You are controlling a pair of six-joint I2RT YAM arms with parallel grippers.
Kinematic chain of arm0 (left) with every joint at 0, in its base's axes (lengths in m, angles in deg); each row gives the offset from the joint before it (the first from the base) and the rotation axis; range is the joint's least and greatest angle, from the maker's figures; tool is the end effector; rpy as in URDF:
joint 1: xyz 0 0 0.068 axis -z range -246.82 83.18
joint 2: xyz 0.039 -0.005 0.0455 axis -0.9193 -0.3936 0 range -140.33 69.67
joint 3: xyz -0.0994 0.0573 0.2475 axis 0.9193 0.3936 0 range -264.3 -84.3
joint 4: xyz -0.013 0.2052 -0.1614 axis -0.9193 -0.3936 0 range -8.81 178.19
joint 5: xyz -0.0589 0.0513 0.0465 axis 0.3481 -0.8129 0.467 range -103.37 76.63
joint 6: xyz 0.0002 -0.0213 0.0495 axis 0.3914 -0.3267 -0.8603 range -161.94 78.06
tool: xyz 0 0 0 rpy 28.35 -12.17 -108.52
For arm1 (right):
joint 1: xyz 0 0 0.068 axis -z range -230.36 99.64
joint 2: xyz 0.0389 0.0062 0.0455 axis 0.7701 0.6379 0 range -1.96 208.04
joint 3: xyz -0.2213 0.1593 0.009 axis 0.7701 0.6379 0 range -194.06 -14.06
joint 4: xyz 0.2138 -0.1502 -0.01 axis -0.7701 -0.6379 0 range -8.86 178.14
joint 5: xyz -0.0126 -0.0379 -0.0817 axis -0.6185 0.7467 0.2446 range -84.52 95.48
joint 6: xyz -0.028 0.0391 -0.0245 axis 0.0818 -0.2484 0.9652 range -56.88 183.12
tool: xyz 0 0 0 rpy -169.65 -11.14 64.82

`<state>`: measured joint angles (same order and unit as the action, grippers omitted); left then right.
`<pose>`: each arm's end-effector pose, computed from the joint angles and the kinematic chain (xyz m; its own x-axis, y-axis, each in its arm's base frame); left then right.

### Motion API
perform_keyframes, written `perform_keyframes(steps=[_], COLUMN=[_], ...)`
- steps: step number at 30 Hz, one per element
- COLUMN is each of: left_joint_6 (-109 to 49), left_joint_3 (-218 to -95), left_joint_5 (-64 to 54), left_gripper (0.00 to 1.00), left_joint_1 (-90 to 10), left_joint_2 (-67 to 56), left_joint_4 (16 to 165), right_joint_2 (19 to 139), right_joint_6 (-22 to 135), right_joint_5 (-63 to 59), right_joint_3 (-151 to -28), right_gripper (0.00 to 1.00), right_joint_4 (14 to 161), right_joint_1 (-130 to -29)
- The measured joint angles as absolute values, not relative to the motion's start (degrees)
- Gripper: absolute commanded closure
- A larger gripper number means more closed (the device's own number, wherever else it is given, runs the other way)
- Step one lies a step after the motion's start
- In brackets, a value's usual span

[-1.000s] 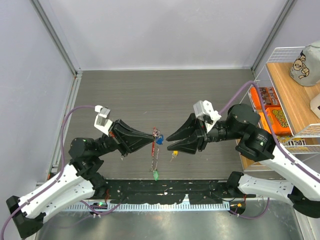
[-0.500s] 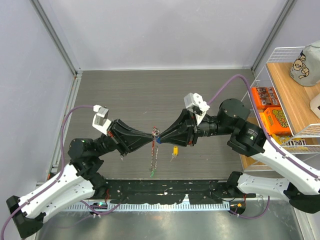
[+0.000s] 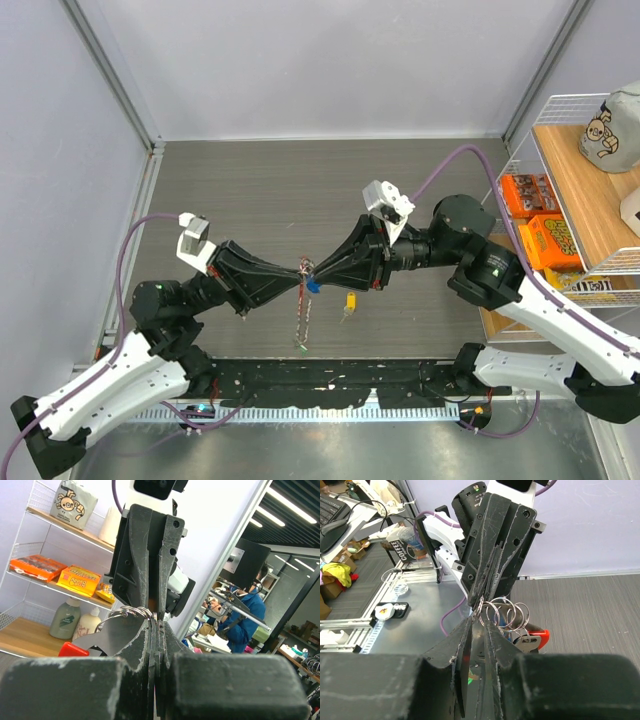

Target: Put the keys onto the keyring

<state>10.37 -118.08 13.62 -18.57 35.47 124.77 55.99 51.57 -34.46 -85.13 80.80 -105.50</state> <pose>0.0760 -0.1094 0.3823 -0.4789 -0.5224 -0.7055 0.8665 -0.1527 -0.4752 0.0988 0.1820 0.4614 -0.1427 0.0638 -0.9877 -0.9856 -0.1006 0.1359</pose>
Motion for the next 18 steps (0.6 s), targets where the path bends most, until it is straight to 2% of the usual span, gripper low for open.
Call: perform_keyframes(steps=[18], left_joint_6=[10.2], left_joint_3=[-117.9], left_joint_5=[12.3], left_gripper=[1.00], left_joint_1=[-18.6], left_joint_2=[36.3], left_joint_4=[124.8], right_joint_2=[57.3], right_joint_6=[47.9], right_joint_5=[-38.7], right_joint_3=[-85.1], right_gripper=[0.78], right_joint_4=[84.6], right_joint_1=[-105.5])
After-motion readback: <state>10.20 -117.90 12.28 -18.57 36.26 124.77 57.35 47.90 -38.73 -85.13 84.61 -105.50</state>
